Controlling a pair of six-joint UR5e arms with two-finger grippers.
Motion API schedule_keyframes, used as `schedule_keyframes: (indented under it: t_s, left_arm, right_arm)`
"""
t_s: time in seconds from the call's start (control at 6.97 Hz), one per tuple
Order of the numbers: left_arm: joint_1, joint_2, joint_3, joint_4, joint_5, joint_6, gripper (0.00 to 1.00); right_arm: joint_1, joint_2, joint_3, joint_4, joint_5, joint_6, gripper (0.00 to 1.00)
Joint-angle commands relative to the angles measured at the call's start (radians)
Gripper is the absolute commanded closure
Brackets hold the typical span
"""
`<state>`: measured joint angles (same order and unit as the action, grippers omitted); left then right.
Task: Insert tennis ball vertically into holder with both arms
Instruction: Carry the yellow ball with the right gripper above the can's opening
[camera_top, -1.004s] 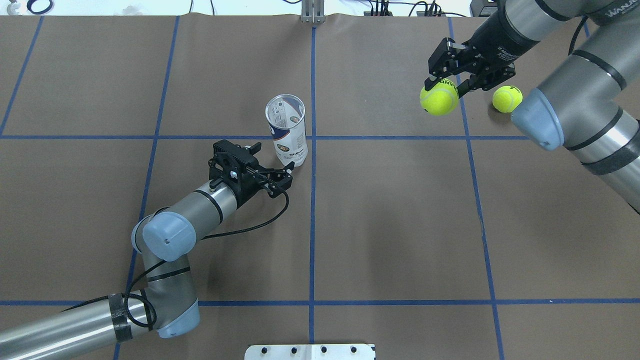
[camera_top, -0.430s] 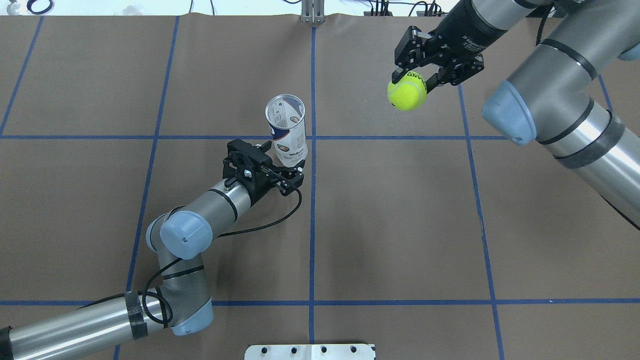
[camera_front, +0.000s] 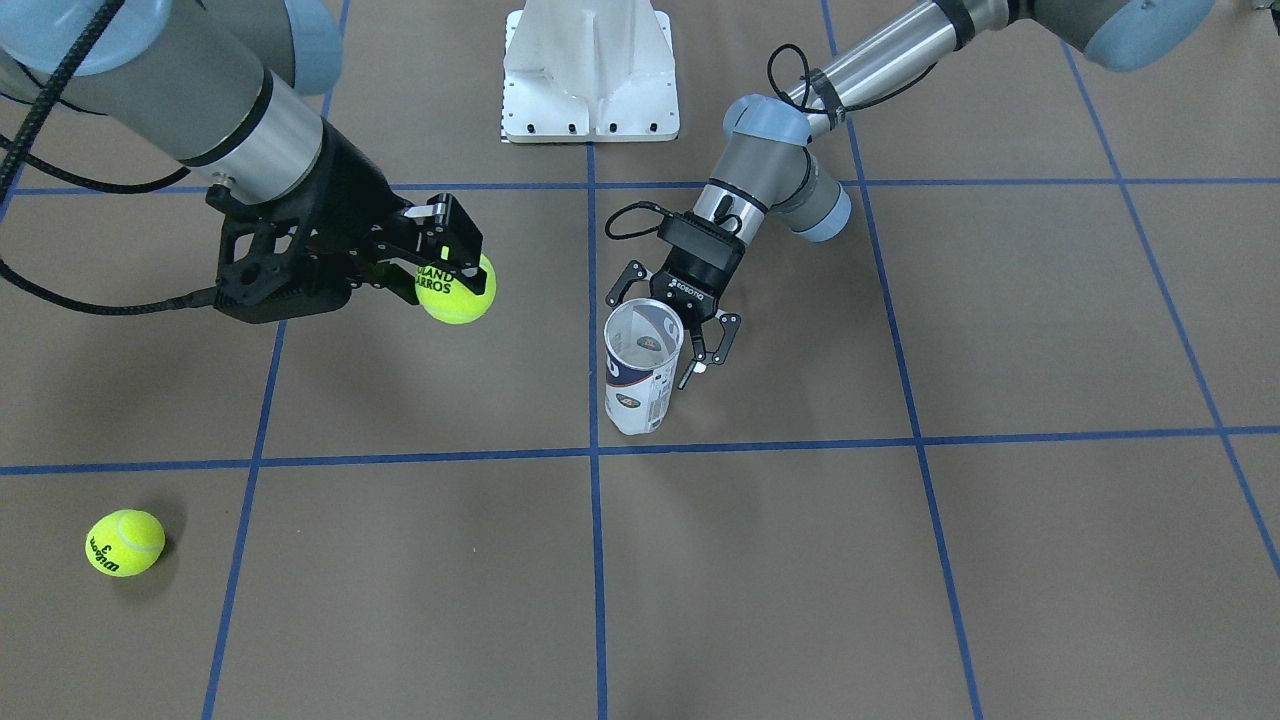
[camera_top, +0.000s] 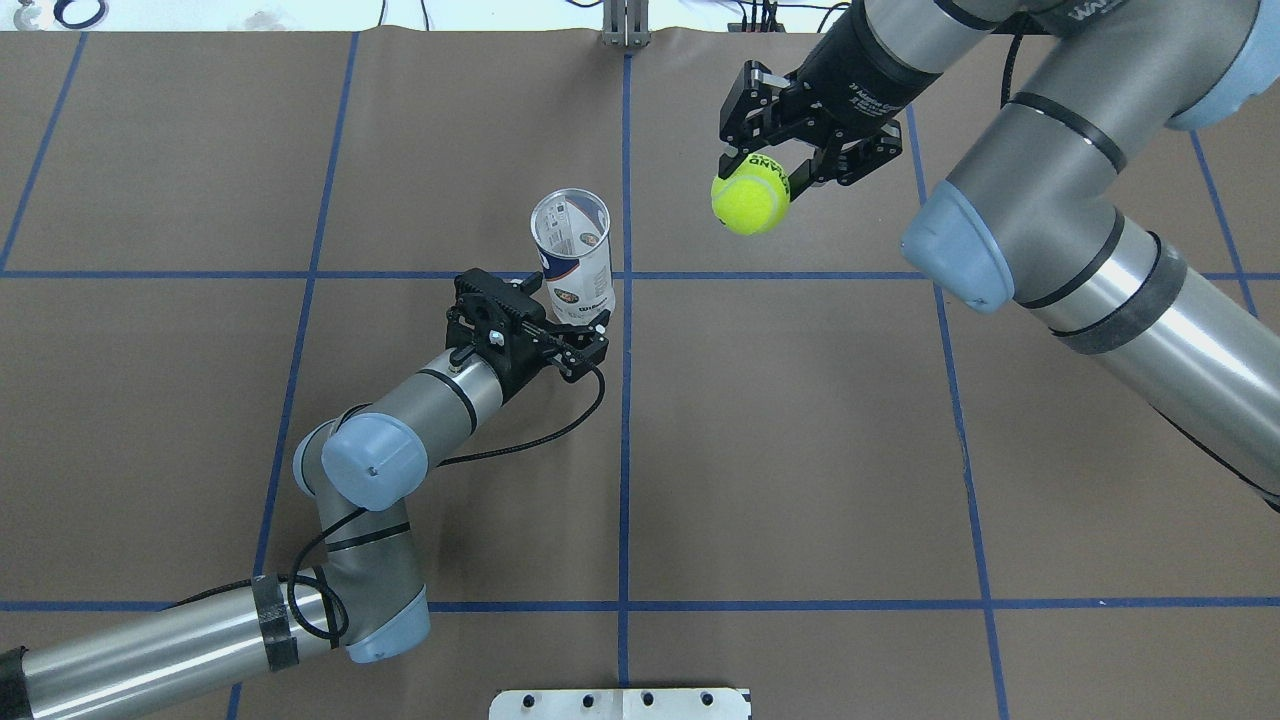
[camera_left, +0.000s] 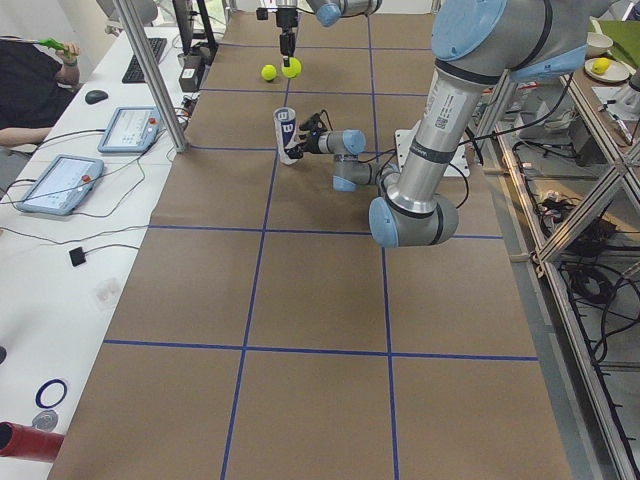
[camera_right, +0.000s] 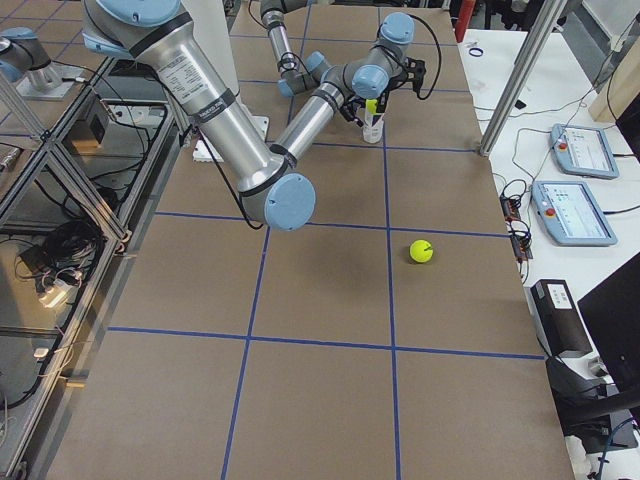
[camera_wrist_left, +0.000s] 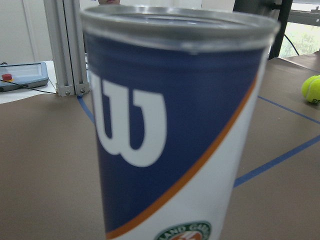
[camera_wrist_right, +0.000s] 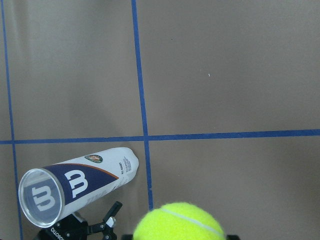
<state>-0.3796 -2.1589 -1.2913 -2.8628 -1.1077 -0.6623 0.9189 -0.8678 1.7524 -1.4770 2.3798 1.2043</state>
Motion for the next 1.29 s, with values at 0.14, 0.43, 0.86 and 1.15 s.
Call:
schedule_keyframes:
  t_s: [0.14, 0.43, 0.86, 1.15]
  left_arm:
    - [-0.002, -0.018, 0.02, 0.006, 0.0, 0.0, 0.01]
    - [-0.002, -0.049, 0.056, 0.003, 0.032, 0.0, 0.01]
    - [-0.007, -0.05, 0.063, 0.006, 0.042, 0.001, 0.01]
    - [-0.007, -0.053, 0.064, 0.006, 0.042, 0.0, 0.03]
  right_arm:
    - [-0.038, 0.062, -0.005, 0.0, -0.03, 0.058, 1.0]
    - [-0.051, 0.105, -0.019, 0.0, -0.03, 0.082, 1.0]
    - [-0.061, 0.185, -0.085, 0.0, -0.046, 0.109, 1.0]
    - [-0.077, 0.23, -0.132, 0.0, -0.065, 0.113, 1.0]
